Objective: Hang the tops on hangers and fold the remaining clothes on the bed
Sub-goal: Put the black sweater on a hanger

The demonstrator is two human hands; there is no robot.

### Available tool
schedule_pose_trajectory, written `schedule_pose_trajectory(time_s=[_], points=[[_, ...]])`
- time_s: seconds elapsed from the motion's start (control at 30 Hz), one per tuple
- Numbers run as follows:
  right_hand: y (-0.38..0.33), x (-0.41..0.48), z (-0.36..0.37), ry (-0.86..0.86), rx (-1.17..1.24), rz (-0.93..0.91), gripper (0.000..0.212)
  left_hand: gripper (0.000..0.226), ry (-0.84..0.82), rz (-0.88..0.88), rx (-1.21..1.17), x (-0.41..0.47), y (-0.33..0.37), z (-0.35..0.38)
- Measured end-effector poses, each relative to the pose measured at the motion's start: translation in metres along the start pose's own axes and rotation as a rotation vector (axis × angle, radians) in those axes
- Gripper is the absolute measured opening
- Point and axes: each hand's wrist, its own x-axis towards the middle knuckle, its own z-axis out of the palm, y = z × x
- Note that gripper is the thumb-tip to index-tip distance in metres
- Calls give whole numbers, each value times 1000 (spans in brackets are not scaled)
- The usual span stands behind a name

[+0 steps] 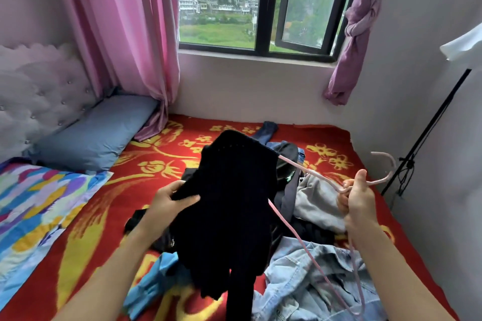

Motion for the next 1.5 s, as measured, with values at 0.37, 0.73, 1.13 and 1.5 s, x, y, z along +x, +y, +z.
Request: schedule_pose_trajectory(time_s=[0.37, 0.73, 1.13, 1.5], points=[[4, 1, -19, -53, -122, -312, 59, 36, 209, 493, 125, 45, 144, -30], [11, -13, 16, -29, 72, -171, 47, 44, -444, 290, 195, 58, 117, -23], [7, 3, -2, 86, -33, -179, 49, 12, -449, 337, 150, 64, 72, -6], [-12, 2, -2, 43, -65, -272, 50, 43, -69, 1070, 705, 67, 109, 13]])
